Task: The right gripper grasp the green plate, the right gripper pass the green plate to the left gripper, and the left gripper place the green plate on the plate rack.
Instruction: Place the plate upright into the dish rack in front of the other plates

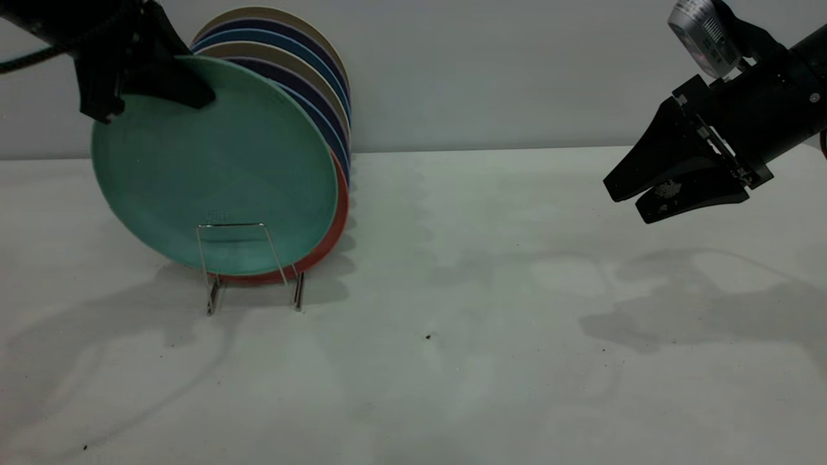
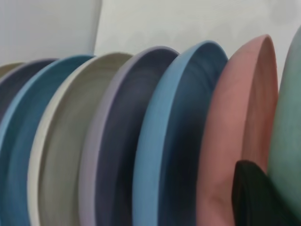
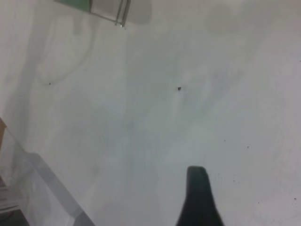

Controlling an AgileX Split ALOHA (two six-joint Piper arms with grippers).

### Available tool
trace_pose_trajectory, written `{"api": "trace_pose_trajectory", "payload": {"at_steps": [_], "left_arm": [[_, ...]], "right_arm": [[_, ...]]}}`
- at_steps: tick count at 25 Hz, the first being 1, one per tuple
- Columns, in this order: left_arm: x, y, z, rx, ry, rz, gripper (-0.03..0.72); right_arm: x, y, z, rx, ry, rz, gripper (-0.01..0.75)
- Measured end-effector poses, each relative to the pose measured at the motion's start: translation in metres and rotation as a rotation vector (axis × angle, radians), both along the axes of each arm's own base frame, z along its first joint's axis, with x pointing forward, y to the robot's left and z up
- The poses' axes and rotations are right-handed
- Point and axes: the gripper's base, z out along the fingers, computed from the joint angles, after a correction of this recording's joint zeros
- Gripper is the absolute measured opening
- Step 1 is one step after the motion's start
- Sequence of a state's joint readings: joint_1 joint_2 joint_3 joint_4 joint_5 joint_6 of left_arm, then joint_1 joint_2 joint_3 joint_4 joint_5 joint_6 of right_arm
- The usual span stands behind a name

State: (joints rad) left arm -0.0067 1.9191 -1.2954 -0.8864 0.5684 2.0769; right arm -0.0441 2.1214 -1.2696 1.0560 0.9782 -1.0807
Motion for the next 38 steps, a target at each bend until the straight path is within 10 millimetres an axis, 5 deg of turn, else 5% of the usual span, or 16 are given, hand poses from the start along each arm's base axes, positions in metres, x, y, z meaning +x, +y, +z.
{"api": "trace_pose_trajectory", "payload": {"at_steps": [10, 21, 38], "left_arm": [[0.001, -0.001, -0.002, -0.014, 0.01, 0.006, 0.117], [0.0, -0.001, -0.007, -0.016, 0.033, -0.008, 0.361], [-0.021, 0.004, 0.011, 0.039, 0.205, 0.044, 0.379]], "right_arm": [[0.0, 0.0, 0.0, -0.002, -0.001, -0.002, 0.574], [0.0, 0.0, 0.0, -0.002, -0.002, -0.002, 0.574], [0.001, -0.001, -0.001, -0.009, -0.007, -0.01, 0.574]]}}
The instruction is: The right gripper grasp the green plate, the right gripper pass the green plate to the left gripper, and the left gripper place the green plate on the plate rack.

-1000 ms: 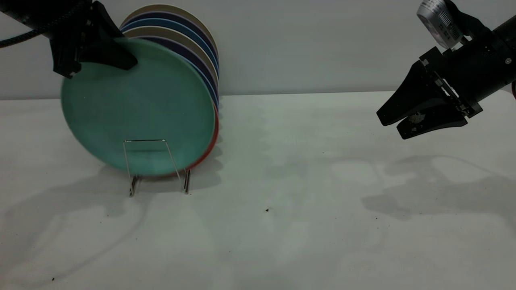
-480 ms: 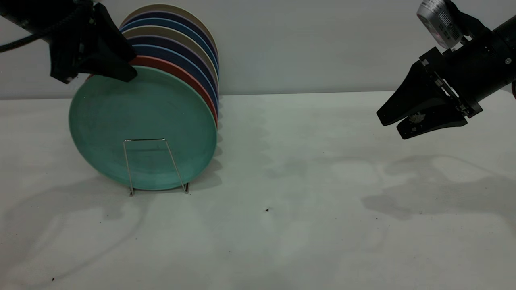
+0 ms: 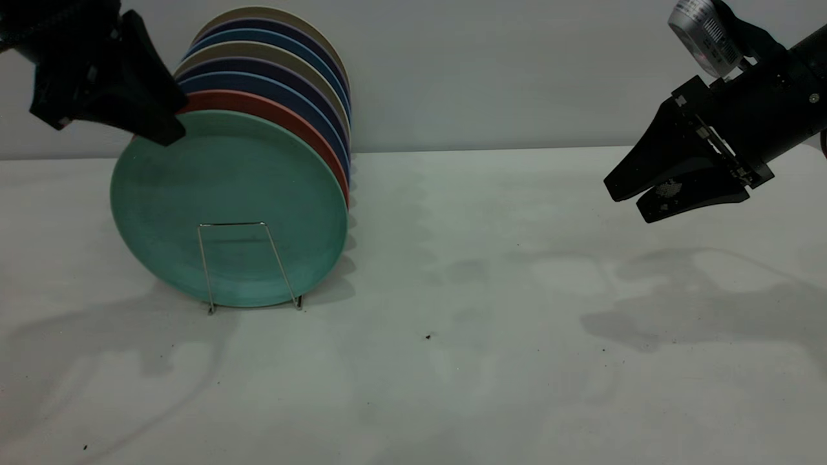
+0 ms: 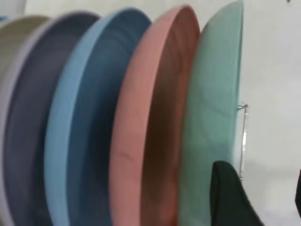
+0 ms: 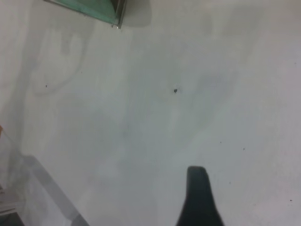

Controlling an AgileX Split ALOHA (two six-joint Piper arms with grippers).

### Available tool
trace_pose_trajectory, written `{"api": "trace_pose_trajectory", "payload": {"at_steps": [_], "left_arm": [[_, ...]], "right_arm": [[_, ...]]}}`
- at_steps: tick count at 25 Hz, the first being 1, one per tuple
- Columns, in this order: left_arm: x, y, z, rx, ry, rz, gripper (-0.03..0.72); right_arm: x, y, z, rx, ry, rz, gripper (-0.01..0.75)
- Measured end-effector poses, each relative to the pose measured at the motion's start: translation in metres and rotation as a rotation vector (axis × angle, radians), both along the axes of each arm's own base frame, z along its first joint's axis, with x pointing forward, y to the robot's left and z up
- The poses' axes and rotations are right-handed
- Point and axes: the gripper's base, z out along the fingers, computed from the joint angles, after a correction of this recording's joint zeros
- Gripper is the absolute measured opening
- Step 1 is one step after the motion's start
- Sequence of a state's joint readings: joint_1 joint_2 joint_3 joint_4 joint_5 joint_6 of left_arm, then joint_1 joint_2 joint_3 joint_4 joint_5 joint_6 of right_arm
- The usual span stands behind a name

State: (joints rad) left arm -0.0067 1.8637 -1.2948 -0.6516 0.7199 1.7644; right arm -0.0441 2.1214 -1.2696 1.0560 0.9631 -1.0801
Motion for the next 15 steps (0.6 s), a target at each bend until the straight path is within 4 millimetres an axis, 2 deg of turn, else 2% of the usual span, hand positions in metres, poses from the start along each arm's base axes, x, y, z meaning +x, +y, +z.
{"api": "trace_pose_trajectory", "payload": {"at_steps": [2, 5, 8, 11, 15], "left_arm": [[-0.002, 0.0, 0.007, -0.031, 0.028, 0.088, 0.379], [-0.005, 0.001, 0.025, -0.106, 0.081, 0.309, 0.379], [-0.008, 0.008, 0.042, -0.262, 0.201, 0.68, 0.379], [-0.013, 0.024, 0.056, -0.369, 0.299, 0.986, 0.379], [-0.025, 0.033, 0.064, -0.297, 0.321, 1.078, 0.395]], "right_arm": [[0.0, 0.0, 0.0, -0.002, -0.002, -0.002, 0.574], [0.001, -0.001, -0.001, -0.009, 0.005, -0.016, 0.574], [-0.001, -0.003, -0.003, -0.066, 0.024, -0.014, 0.574], [-0.004, -0.005, 0.001, -0.182, 0.031, -0.004, 0.574], [-0.012, 0.005, 0.024, -0.365, 0.008, 0.034, 0.574]]}}
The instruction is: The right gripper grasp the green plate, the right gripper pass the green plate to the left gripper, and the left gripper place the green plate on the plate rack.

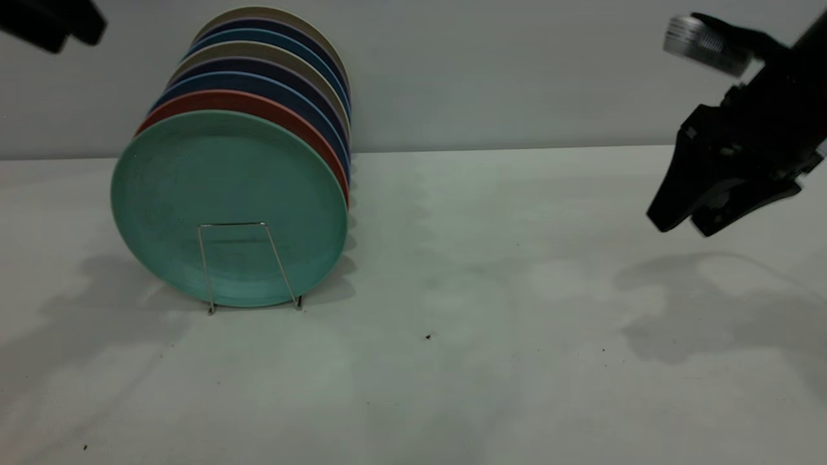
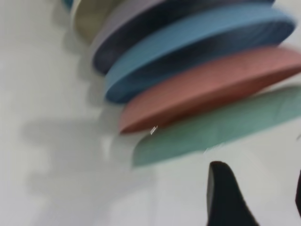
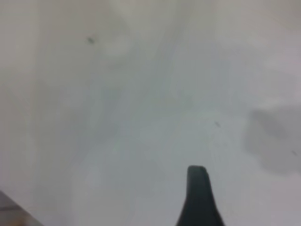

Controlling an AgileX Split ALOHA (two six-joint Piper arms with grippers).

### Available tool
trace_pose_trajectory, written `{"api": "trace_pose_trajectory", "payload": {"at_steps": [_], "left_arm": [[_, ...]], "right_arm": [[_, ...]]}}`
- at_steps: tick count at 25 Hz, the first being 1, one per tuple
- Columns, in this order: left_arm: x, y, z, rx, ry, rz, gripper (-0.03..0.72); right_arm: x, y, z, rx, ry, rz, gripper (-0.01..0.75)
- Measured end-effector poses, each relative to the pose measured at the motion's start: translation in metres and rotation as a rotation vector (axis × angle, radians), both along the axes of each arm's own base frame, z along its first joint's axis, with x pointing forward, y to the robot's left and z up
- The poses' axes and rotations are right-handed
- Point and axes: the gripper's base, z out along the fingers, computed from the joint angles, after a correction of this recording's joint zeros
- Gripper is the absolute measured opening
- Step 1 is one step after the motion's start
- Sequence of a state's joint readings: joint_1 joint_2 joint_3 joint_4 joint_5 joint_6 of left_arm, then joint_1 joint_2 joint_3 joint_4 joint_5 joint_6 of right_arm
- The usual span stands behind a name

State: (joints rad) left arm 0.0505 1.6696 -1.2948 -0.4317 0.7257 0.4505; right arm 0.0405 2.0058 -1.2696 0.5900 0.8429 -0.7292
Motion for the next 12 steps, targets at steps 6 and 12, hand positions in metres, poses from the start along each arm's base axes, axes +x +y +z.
{"api": "trace_pose_trajectory", "payload": {"at_steps": [6, 12], "left_arm": [[-0.022, 0.009, 0.016, 0.094, 0.082, 0.051, 0.483], [-0.057, 0.02, 0.034, 0.21, 0.238, 0.145, 0.491]], "right_arm": [[-0.026, 0.021, 0.053, -0.246, -0.022, 0.027, 0.574], [-0.066, 0.009, 0.104, -0.404, 0.091, -0.079, 0.572]]}}
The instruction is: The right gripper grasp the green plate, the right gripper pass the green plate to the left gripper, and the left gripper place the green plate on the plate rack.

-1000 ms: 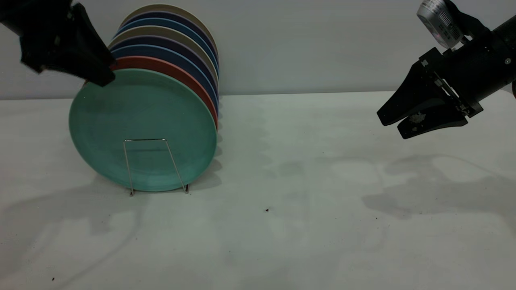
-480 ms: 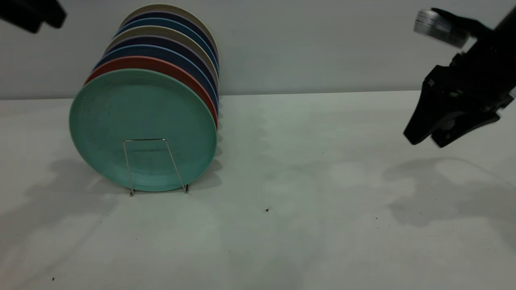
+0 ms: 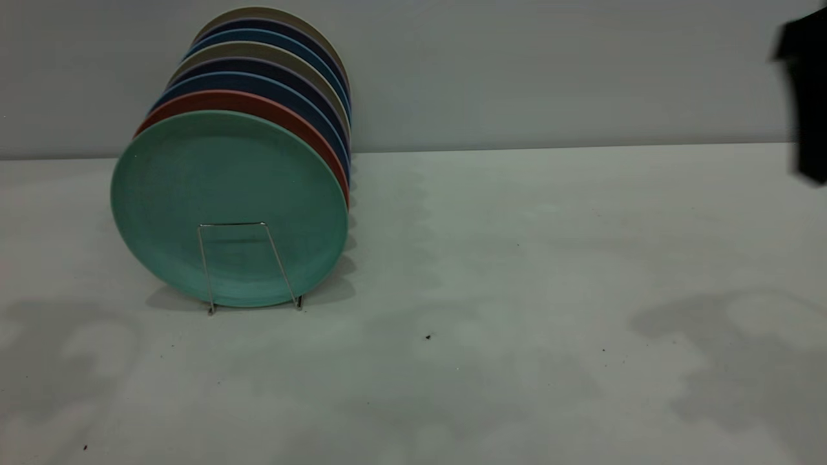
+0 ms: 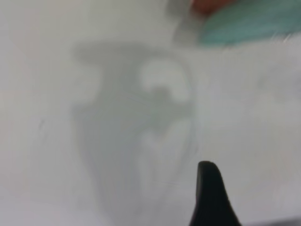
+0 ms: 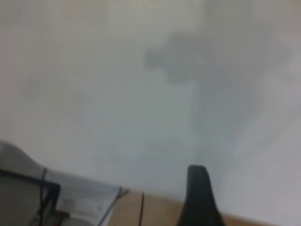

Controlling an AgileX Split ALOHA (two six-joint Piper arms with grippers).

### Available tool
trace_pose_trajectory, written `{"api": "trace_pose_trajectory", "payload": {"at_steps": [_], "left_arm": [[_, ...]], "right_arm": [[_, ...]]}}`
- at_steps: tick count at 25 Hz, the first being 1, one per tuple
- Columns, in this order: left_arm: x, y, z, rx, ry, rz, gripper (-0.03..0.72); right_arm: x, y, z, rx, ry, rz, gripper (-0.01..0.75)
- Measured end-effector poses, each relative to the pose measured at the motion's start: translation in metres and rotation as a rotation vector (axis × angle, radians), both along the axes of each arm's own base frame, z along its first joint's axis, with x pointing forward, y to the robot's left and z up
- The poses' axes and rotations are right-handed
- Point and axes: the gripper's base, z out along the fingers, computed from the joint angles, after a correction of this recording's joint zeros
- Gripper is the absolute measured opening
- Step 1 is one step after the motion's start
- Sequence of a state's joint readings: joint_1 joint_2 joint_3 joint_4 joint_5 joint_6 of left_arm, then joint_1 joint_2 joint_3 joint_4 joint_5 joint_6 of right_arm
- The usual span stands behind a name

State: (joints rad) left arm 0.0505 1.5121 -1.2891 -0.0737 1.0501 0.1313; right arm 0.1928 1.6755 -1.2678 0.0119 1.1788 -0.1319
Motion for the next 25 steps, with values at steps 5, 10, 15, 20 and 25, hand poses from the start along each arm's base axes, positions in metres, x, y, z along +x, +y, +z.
{"api": "trace_pose_trajectory", "payload": {"at_steps": [5, 10, 15, 20, 25], "left_arm": [[-0.042, 0.0, 0.009, 0.013, 0.003, 0.038, 0.491], [-0.103, -0.003, 0.008, 0.014, -0.023, 0.041, 0.491], [-0.166, -0.006, -0.005, 0.016, -0.072, 0.041, 0.491], [-0.224, -0.009, -0.018, 0.02, -0.184, 0.041, 0.491], [-0.272, -0.012, -0.027, 0.026, -0.376, 0.04, 0.491]], "right_arm": [[-0.03, -0.01, 0.044, -0.014, -0.118, -0.041, 0.53], [-0.084, -0.019, 0.078, 0.024, -0.233, -0.048, 0.48], [-0.144, -0.031, 0.08, 0.04, -0.3, -0.049, 0.469], [-0.195, -0.041, 0.065, 0.048, -0.343, -0.045, 0.468], [-0.236, -0.049, 0.046, 0.055, -0.409, -0.016, 0.467]]}}
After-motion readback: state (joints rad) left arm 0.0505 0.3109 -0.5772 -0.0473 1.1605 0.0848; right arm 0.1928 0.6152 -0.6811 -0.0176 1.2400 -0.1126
